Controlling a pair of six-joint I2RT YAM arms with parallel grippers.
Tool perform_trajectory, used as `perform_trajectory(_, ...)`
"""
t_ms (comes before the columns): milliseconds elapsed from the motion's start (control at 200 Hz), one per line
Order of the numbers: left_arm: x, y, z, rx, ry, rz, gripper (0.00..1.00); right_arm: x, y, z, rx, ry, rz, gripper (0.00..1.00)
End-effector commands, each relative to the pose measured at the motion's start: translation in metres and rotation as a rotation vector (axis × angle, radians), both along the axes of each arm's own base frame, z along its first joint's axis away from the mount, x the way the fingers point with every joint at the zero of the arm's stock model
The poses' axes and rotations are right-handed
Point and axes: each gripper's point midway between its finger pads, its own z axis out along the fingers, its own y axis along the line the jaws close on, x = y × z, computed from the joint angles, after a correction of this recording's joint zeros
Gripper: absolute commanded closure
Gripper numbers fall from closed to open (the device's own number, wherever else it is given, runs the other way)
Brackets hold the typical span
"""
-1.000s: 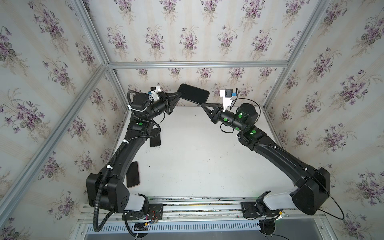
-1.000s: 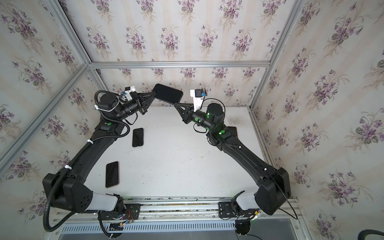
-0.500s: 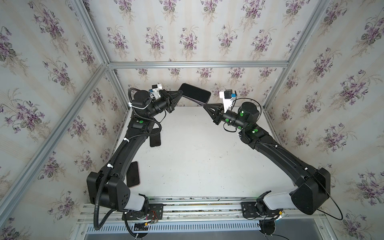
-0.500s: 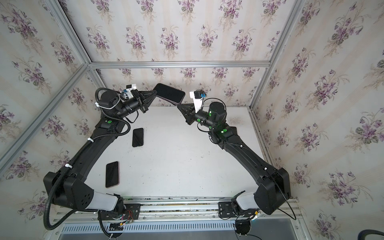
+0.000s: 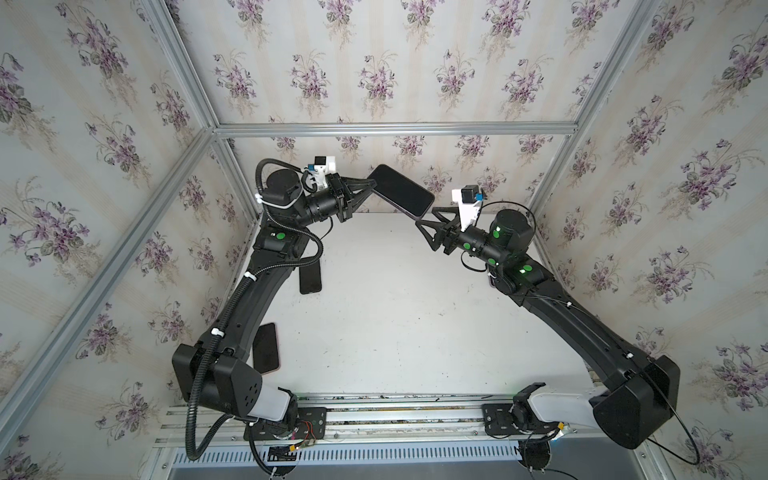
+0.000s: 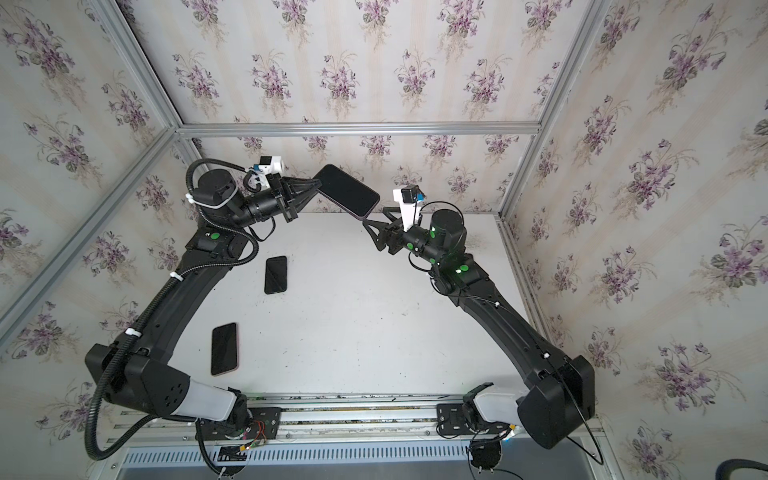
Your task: Take the phone out of the phone case
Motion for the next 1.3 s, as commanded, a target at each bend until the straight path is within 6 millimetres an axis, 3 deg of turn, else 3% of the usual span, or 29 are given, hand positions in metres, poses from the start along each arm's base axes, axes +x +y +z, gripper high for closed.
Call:
perform_trajectory(0,-0.011,-0.005,-0.001,0.108,-0.126,-0.068,1.0,-0.007,-0.016,-0.008,-0.052,0.003,-0.024,0.15)
perform_trajectory(210,-0.022,-0.003,-0.011,0.362,-0.309,-0.1,1.0,-0.033,-0.023,-0.029,-0.277,-0.026,0.052,0.11)
perform_trajectory(375,-0.049,0.001,-0.023,0.579,-0.503,-0.143,1.0,-0.055,-0.021,-0.042,-0.397,-0.075,0.151,0.11)
perform_trajectory(600,-0.091,0.0,-0.049,0.786,-0.707,-0.225,1.0,-0.075,-0.008,-0.061,-0.459,-0.023,0.344,0.23)
perform_trajectory(849,-0.119,0.0,-0.047,0.784,-0.803,-0.29,1.0,-0.093,0.015,-0.06,-0.399,-0.021,0.512,0.33)
perform_trajectory(1294,-0.132,-0.015,-0.034,0.714,-0.859,-0.352,1.0,-0.11,0.051,-0.072,-0.377,-0.006,0.658,0.47)
